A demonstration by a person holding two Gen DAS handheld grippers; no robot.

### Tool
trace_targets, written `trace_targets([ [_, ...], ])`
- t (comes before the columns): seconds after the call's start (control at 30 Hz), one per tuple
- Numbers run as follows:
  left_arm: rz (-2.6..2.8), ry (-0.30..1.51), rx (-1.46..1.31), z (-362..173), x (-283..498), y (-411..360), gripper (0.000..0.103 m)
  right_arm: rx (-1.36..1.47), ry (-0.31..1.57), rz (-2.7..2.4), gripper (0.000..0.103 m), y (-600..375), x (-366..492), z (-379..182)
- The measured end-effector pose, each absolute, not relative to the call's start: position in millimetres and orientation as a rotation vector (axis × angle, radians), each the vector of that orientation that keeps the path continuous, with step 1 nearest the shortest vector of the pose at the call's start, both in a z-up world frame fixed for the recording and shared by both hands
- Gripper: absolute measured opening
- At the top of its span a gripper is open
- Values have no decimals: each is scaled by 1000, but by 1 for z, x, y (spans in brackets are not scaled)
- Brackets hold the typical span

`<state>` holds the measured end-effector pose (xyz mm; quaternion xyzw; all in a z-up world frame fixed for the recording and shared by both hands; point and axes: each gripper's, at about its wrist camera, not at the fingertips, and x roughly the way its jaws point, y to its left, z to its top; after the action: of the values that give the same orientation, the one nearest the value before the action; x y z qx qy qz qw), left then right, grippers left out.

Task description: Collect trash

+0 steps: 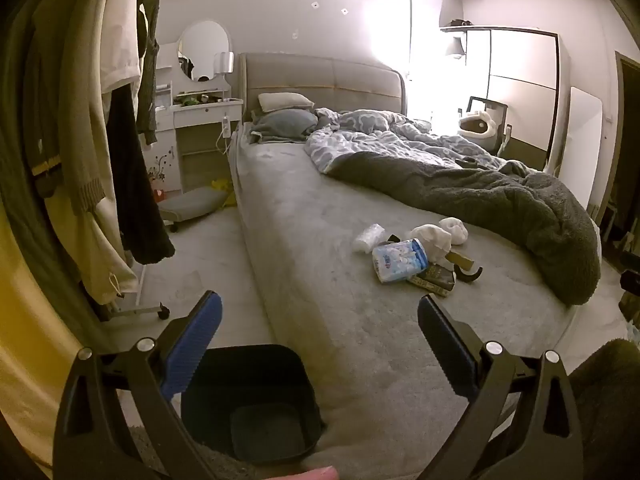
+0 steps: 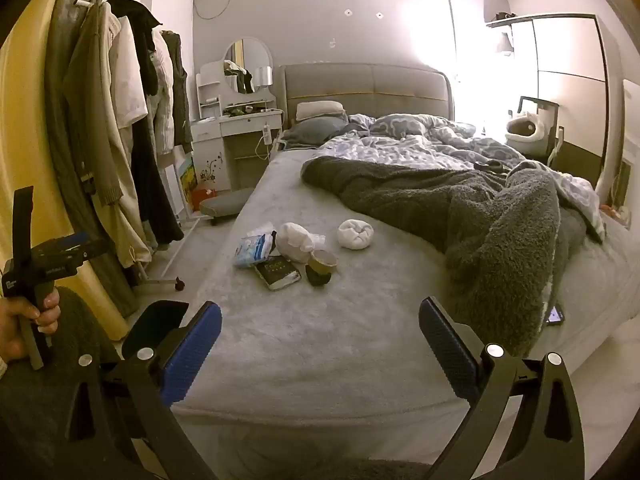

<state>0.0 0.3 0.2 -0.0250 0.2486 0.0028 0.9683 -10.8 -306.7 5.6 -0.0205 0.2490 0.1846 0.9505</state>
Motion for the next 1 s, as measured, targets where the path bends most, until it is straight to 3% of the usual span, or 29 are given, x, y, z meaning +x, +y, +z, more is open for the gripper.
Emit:
trace_targets([
  [1.0, 8, 513, -49, 0, 1, 1, 100, -37, 509, 376, 100, -306, -11, 6],
])
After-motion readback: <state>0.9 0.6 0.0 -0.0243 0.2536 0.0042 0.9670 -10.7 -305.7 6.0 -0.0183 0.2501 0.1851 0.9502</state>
